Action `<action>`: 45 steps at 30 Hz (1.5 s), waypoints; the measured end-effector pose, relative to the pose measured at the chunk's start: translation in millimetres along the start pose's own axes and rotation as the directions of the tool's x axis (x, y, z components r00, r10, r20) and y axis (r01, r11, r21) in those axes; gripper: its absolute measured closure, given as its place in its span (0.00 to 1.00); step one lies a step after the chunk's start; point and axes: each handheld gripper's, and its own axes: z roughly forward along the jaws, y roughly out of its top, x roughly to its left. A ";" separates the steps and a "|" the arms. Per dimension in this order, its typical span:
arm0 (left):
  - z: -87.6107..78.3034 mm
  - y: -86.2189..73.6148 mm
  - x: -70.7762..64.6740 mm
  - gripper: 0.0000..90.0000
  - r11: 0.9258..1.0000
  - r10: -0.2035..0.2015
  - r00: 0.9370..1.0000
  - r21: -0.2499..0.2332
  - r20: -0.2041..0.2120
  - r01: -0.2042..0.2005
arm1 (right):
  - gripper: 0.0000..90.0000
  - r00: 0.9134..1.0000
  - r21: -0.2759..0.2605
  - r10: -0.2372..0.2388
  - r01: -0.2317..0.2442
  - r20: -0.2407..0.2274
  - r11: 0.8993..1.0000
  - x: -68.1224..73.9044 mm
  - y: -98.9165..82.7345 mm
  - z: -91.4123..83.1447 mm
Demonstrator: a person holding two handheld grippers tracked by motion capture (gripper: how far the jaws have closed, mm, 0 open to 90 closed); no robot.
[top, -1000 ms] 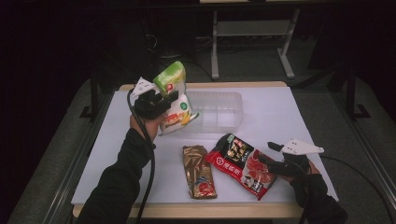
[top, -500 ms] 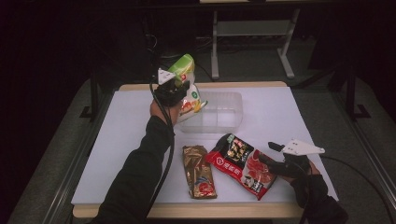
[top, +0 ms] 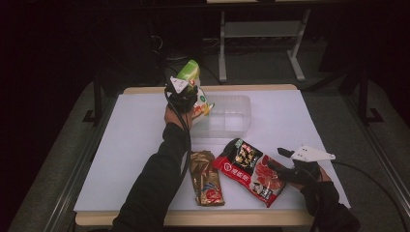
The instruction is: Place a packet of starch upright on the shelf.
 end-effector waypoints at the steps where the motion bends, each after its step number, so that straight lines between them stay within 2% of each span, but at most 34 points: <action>1: 0.7 -2.5 -2.1 0.80 1.000 0.006 1.000 -0.012 -0.009 -0.006 | 0.41 1.000 0.000 -0.003 0.003 -0.001 1.000 0.4 0.1 0.3; 3: 1.8 -6.3 -8.1 0.80 0.998 0.051 0.998 -0.022 -0.031 -0.052 | 0.41 1.000 0.003 -0.010 0.010 0.001 1.000 1.3 0.1 1.2; 9: 4.6 -13.0 -11.0 0.74 0.998 0.065 0.998 0.001 -0.020 -0.065 | 0.41 1.000 0.013 -0.017 0.017 0.003 1.000 2.4 -0.3 2.8; 10: 6.0 -14.8 -11.3 0.74 0.997 0.068 0.998 0.024 0.009 -0.068 | 0.41 1.000 0.013 -0.017 0.017 0.003 1.000 2.4 -0.3 2.8; 11: 8.4 -19.7 -14.2 0.68 0.990 0.112 0.993 0.082 0.046 -0.116 | 0.41 1.000 0.015 -0.021 0.021 0.002 1.000 3.0 -0.4 2.9; 12: 8.4 -19.7 -14.2 0.66 0.990 0.112 0.993 0.082 0.046 -0.116 | 0.41 1.000 0.015 -0.021 0.021 0.002 1.000 3.0 -0.4 2.9; 13: 8.3 -21.7 -16.0 0.66 0.984 0.142 0.988 0.095 0.068 -0.148 | 0.40 1.000 0.016 -0.022 0.022 0.003 1.000 3.1 -0.4 2.8; 16: 1.3 -24.0 -15.3 0.58 0.983 0.152 0.977 0.078 0.152 -0.165 | 0.40 1.000 0.016 -0.020 0.019 0.005 1.000 2.8 -0.6 2.5; 19: -11.5 -21.5 -10.7 0.51 0.980 0.164 0.957 0.068 0.240 -0.185 | 0.39 1.000 0.016 -0.018 0.017 0.007 1.000 2.0 -1.0 2.0; 21: -14.6 -20.8 -9.9 0.50 0.978 0.179 0.955 0.067 0.237 -0.200 | 0.39 1.000 0.017 -0.018 0.017 0.006 1.000 1.9 -1.0 2.2; 22: -19.4 -20.0 -7.4 0.50 0.976 0.190 0.950 0.061 0.249 -0.211 | 0.39 1.000 0.018 -0.017 0.017 0.006 1.000 2.0 -1.0 2.4; 24: -26.9 -19.3 -2.4 0.50 0.977 0.180 0.943 0.059 0.280 -0.204 | 0.39 1.000 0.023 -0.019 0.019 0.002 1.000 2.9 -0.7 2.8; 25: -30.8 -19.4 -0.2 0.53 0.977 0.180 0.936 0.058 0.301 -0.206 | 0.39 1.000 0.023 -0.021 0.021 0.002 1.000 3.6 -0.3 2.5; 26: -34.8 -20.0 1.4 0.53 0.974 0.190 0.926 0.053 0.325 -0.219 | 0.39 1.000 0.023 -0.021 0.021 0.002 1.000 3.6 -0.3 2.5; 27: -38.6 -21.0 2.7 0.54 0.969 0.214 0.918 0.048 0.334 -0.243 | 0.39 1.000 0.024 -0.022 0.022 0.001 0.999 4.0 -0.2 2.4; 28: -41.3 -22.5 2.9 0.54 0.967 0.218 0.916 0.050 0.337 -0.248 | 0.39 1.000 0.024 -0.022 0.022 0.001 0.999 4.0 -0.2 2.4; 29: -45.9 -27.2 5.0 0.58 0.964 0.218 0.904 0.064 0.367 -0.258 | 0.39 1.000 0.026 -0.020 0.020 -0.002 0.999 3.9 -0.4 2.7; 30: -45.9 -27.2 5.0 0.63 0.964 0.218 0.904 0.064 0.367 -0.258 | 0.39 1.000 0.026 -0.020 0.020 -0.002 0.999 3.9 -0.4 2.7; 31: -47.4 -30.5 5.2 0.66 0.957 0.235 0.901 0.073 0.365 -0.279 | 0.39 1.000 0.029 -0.019 0.019 -0.001 0.999 3.5 -0.7 3.7; 33: -47.0 -35.9 6.2 0.69 0.952 0.238 0.894 0.094 0.379 -0.293 | 0.39 1.000 0.032 -0.016 0.016 -0.003 0.999 3.8 -0.9 4.1; 34: -45.8 -39.2 6.1 0.79 0.946 0.245 0.894 0.111 0.375 -0.306 | 0.39 1.000 0.035 -0.021 0.021 -0.005 0.999 4.7 -0.8 4.8; 35: -42.9 -43.4 6.0 0.80 0.940 0.243 0.890 0.133 0.386 -0.314 | 0.39 1.000 0.034 -0.025 0.025 -0.006 0.999 5.0 -0.7 4.9; 37: -41.6 -45.4 5.7 0.86 0.938 0.242 0.891 0.144 0.384 -0.317 | 0.39 1.000 0.035 -0.027 0.027 -0.007 0.999 5.3 -0.6 4.9; 38: -38.2 -50.0 5.7 0.87 0.932 0.244 0.891 0.162 0.384 -0.325 | 0.39 1.000 0.036 -0.026 0.027 -0.008 0.999 5.7 -0.7 5.3; 39: -36.7 -52.5 5.9 0.88 0.933 0.239 0.894 0.166 0.379 -0.320 | 0.39 1.000 0.037 -0.026 0.026 -0.009 0.999 5.8 -1.0 5.6; 41: -35.6 -54.3 5.9 0.89 0.934 0.234 0.896 0.168 0.376 -0.314 | 0.39 1.000 0.040 -0.025 0.025 -0.009 0.999 5.8 -1.5 6.1; 42: -34.3 -55.8 6.0 0.90 0.932 0.235 0.895 0.173 0.380 -0.318 | 0.39 1.000 0.043 -0.026 0.026 -0.009 0.999 5.7 -1.9 6.6; 43: -32.6 -57.7 5.9 0.94 0.930 0.235 0.897 0.180 0.375 -0.320 | 0.39 1.000 0.048 -0.020 0.021 -0.011 0.999 5.7 -2.3 6.9; 45: -29.0 -62.6 6.3 0.95 0.926 0.232 0.898 0.198 0.373 -0.322 | 0.39 1.000 0.048 -0.021 0.022 -0.010 0.999 5.6 -2.3 6.9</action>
